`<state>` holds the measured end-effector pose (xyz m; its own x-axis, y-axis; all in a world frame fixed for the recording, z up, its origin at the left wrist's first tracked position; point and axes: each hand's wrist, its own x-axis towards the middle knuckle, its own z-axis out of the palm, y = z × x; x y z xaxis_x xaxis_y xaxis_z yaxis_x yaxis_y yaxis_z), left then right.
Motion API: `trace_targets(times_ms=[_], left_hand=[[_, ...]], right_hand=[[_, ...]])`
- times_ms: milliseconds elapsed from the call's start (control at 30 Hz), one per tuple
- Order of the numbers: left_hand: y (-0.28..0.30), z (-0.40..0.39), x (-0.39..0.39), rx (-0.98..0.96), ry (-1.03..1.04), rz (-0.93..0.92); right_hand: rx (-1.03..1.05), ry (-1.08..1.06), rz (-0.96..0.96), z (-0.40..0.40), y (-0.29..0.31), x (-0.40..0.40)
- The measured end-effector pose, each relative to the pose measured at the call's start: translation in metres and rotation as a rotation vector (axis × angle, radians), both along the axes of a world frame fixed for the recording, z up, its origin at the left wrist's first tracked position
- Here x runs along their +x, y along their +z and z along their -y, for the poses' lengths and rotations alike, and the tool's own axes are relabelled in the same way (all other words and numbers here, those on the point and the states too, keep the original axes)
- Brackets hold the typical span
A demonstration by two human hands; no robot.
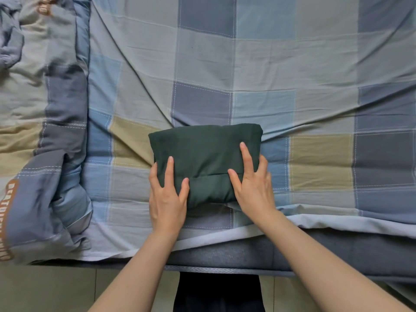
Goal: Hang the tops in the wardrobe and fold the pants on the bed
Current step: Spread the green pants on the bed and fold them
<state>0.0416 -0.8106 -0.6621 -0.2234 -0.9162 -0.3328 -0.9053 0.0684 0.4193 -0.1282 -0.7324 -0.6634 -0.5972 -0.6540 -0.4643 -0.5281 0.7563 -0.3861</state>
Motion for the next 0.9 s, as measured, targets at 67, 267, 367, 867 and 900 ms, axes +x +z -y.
trace_targets(times_ms=[67,267,367,867,900], left_hand=[[0.005,0.003,-0.003,0.029,0.068,-0.039],[0.037,0.008,-0.003,0.041,0.074,-0.065],[0.073,0.002,0.0,0.037,0.02,-0.159],[0.35,-0.043,-0.021,-0.073,-0.159,-0.606],[0.369,-0.046,-0.022,-0.067,-0.2,-0.644]], right_hand=[[-0.018,-0.012,0.08,0.001,0.004,-0.006],[-0.014,-0.067,0.214,0.001,0.021,-0.026],[-0.03,-0.045,0.207,-0.007,0.055,-0.03],[-0.301,-0.356,-0.106,-0.115,0.375,-0.004],[-0.321,-0.393,-0.139,-0.126,0.399,0.004]])
